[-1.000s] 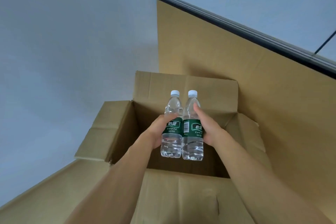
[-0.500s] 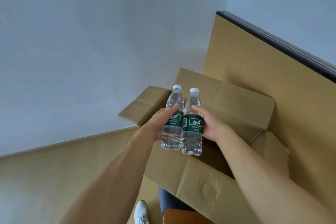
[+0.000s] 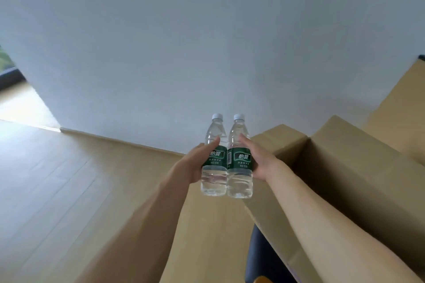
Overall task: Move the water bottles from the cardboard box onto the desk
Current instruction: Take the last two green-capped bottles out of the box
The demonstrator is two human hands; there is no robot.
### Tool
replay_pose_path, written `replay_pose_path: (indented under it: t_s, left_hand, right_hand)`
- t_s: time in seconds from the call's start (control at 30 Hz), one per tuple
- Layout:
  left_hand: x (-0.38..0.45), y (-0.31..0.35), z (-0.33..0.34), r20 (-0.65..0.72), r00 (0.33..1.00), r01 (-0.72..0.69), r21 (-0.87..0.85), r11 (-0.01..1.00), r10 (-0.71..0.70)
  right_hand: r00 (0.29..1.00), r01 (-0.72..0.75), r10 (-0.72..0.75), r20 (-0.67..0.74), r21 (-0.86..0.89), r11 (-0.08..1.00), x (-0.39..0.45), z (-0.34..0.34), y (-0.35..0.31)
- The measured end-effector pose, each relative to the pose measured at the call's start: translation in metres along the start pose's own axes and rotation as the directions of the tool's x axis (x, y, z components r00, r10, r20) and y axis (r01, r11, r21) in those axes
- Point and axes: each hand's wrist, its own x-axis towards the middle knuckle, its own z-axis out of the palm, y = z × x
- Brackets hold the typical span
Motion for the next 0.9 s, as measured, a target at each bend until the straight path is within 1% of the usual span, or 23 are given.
replay_pose_path:
  t_s: [0.17,0.33,0.57,0.7,0.83,0.9]
  left_hand:
    - [-0.045,0.002,-0.096,-0.146,0.989,-0.04,-0.063,0.997,0.03]
    - [-0.097,0.0,-0.19,-0.28,0.959,-0.083,-0.177,0.981,0.031]
    - [-0.165,-0.006,-0.306,-0.374,0.925,-0.174,-0.274,0.946,0.062]
    - [-0.2,-0.016,-0.361,-0.435,0.898,-0.222,-0.306,0.926,0.072]
    - [-0.234,-0.029,-0.41,-0.512,0.857,-0.256,-0.321,0.912,0.06]
    - [-0.247,-0.034,-0.431,-0.541,0.84,-0.268,-0.337,0.903,0.047]
  right_hand:
    - [0.989,-0.063,0.077,0.126,-0.108,0.992,0.041,0.1,0.016]
    - [0.966,-0.09,0.136,0.219,-0.211,0.973,0.071,0.208,0.042]
    - [0.929,-0.11,0.217,0.3,-0.336,0.936,0.106,0.341,0.085]
    - [0.905,-0.078,0.23,0.359,-0.392,0.917,0.126,0.405,0.107]
    - [0.86,-0.109,0.298,0.415,-0.421,0.9,0.141,0.466,0.134]
    - [0.832,-0.093,0.299,0.467,-0.414,0.905,0.151,0.492,0.146]
